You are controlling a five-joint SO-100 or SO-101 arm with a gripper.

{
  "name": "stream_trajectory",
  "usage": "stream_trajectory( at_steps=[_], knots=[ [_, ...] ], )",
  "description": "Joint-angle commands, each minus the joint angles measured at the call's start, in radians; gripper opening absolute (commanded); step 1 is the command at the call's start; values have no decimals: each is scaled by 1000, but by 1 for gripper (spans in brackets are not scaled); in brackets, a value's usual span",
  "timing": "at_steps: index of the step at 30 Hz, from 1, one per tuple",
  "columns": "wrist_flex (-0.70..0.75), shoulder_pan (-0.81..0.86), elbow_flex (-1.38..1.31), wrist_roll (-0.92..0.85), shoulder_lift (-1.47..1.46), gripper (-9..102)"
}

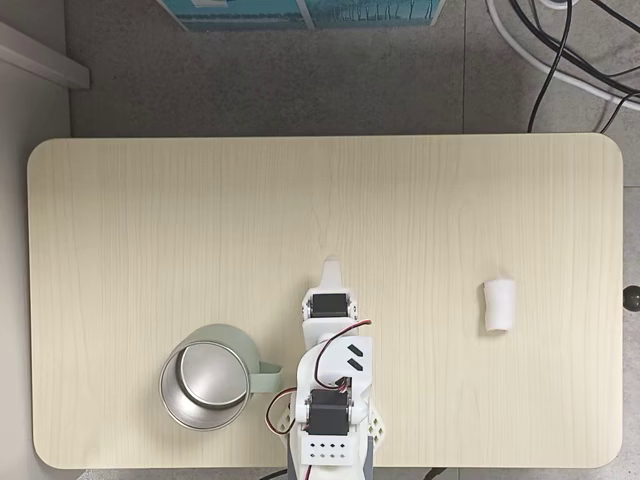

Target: Grasp a dressing and put it in the cup.

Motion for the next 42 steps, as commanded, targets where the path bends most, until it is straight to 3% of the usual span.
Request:
stream_trajectory(
  at_steps=[1,18,24,30,42],
  knots=[
    [-40,98,-6,92,3,0],
    [-40,94,-6,83,3,0],
    [23,84,83,-17,3,0],
    [210,107,407,-247,58,0],
    [572,321,1250,-1000,687,0]
  ],
)
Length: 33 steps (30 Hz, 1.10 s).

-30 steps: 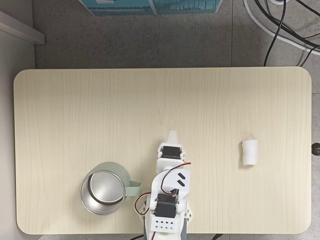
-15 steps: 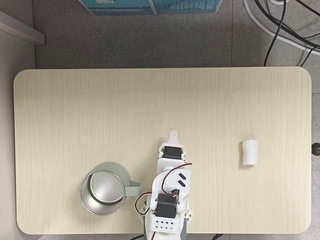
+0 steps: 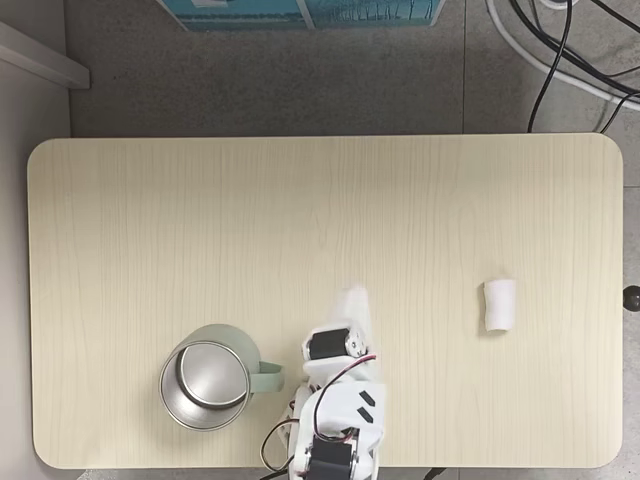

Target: Grasp a dressing and put it in the cup.

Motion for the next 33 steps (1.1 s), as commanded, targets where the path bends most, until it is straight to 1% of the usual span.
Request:
stream_trajectory(
  at_steps=[1,7,11,15,17,20,23,25,28,30,33],
  knots=[
    [48,81,209,-172,160,0],
    [94,259,373,-534,374,0],
    [193,397,502,-830,552,0],
    [256,512,598,-1092,701,0],
    [265,549,609,-1183,758,1],
    [267,592,604,-1284,841,9],
    [258,618,604,-1330,937,15],
    [229,637,586,-1361,983,19],
    [123,687,465,-1473,986,23],
    [20,723,344,-1554,951,24],
    [-160,761,137,-1631,887,24]
  ],
)
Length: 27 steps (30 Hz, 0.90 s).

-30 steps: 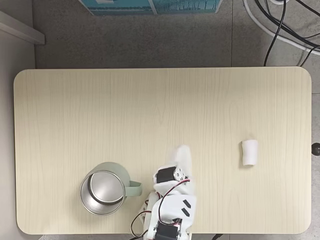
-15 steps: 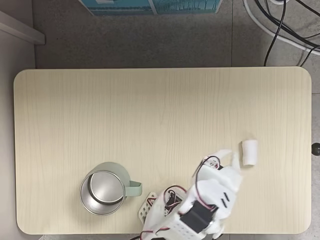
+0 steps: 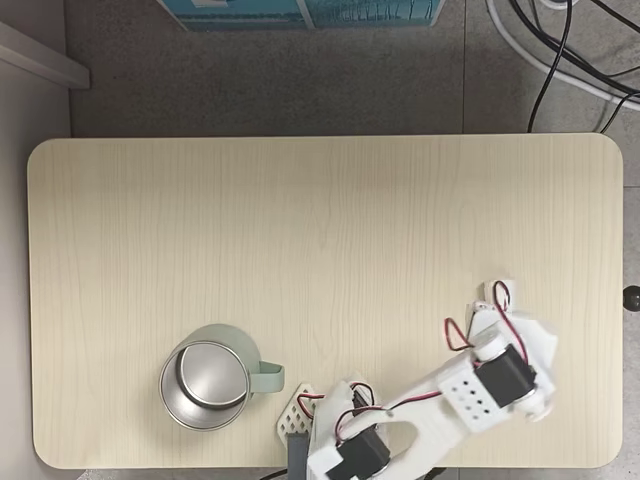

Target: Grasp a dressing and put it in the cup.

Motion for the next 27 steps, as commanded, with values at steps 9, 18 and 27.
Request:
stream_trajectory(
  at_steps=[9,18,27],
  knots=[
    [-474,29,-308,-12,54,25],
    [-569,-8,-324,94,213,25],
    [-614,-23,-351,114,242,25]
  ],
)
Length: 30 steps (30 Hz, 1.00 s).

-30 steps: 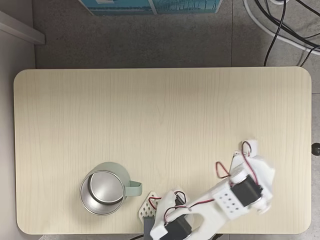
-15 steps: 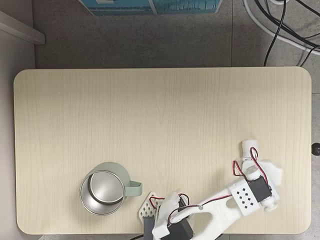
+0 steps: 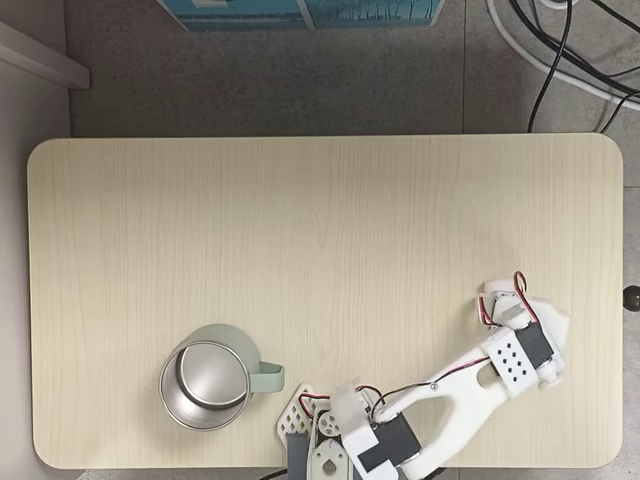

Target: Grasp a dressing and put it in the cup.

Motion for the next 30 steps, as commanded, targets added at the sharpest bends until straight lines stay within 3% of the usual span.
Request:
stream_trajectory(
  at_steps=[1,3,5,6,14,17,23,30],
  knots=[
    [-21,-15,-2,8,-2,25],
    [-21,-17,-2,11,0,24],
    [-21,-21,0,31,0,4],
    [-21,-26,0,40,0,1],
    [20,-40,23,78,28,0],
    [149,-64,109,124,25,0],
    [609,-152,511,285,54,0],
    [676,-304,693,581,3,0]
  ],
)
